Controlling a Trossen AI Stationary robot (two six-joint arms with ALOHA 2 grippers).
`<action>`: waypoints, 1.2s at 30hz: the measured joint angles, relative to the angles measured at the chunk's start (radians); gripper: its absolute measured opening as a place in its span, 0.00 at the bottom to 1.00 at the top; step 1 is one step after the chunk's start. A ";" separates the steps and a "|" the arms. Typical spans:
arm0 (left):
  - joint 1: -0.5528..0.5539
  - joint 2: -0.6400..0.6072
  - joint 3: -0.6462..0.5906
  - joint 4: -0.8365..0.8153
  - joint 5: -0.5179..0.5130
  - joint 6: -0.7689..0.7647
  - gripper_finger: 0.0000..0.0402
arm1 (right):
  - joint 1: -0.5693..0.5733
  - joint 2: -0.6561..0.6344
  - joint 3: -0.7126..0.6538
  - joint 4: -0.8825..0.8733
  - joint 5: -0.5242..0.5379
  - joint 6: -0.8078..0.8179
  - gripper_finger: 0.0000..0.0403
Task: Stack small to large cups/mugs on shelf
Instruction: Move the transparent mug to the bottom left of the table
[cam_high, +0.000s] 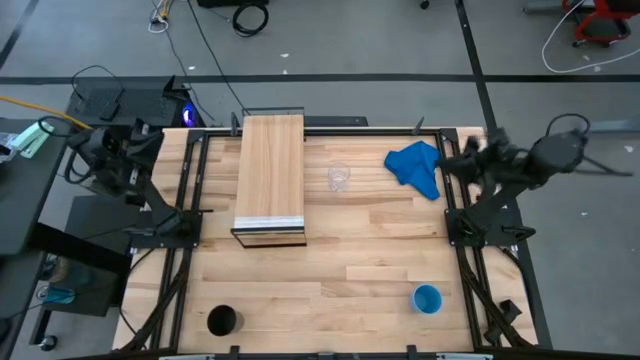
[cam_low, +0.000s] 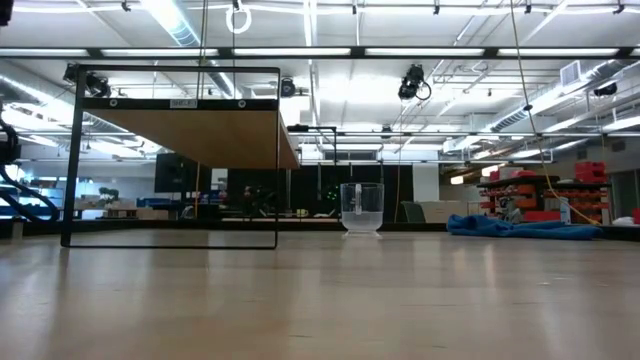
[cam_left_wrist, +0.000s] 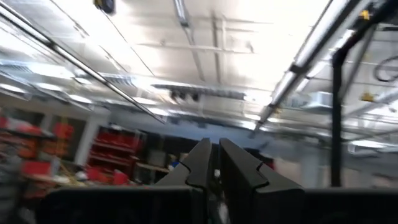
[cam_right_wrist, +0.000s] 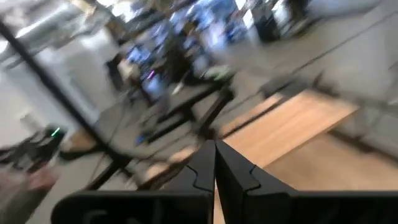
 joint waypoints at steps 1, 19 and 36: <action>-0.005 0.000 0.000 -0.009 0.000 -0.010 0.09 | 0.000 0.029 0.000 0.000 -0.033 0.020 0.04; -0.013 0.000 0.000 -0.011 -0.004 0.002 0.08 | -0.709 0.312 0.035 0.029 -0.549 -0.198 0.04; -0.013 0.000 0.000 -0.017 -0.076 0.013 0.08 | -1.476 0.614 0.110 0.025 -1.164 -0.137 0.04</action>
